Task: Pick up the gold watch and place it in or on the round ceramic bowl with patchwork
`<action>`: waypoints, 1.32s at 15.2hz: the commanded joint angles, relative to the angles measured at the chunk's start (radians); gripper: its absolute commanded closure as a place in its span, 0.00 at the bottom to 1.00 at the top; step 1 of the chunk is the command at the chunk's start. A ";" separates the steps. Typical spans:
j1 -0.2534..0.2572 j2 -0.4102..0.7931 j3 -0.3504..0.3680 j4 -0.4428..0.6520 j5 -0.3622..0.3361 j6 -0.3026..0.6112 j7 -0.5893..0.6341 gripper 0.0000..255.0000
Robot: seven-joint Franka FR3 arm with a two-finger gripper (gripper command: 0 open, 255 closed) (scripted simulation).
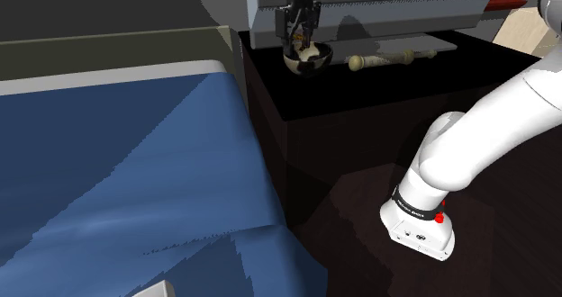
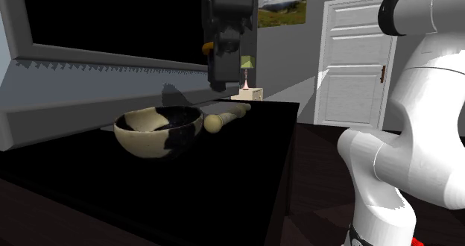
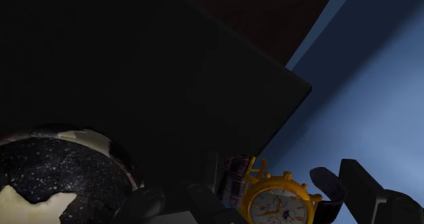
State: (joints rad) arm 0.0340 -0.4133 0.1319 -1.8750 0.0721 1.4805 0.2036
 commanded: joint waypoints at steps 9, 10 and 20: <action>-0.039 0.076 -0.080 0.121 -0.034 -0.051 -0.112 1.00; -0.047 0.089 -0.095 0.133 -0.039 -0.050 -0.135 1.00; -0.133 0.295 -0.249 0.342 -0.063 -0.058 -0.376 1.00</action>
State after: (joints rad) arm -0.0886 -0.1470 -0.1004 -1.5667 0.0095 1.4279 -0.1436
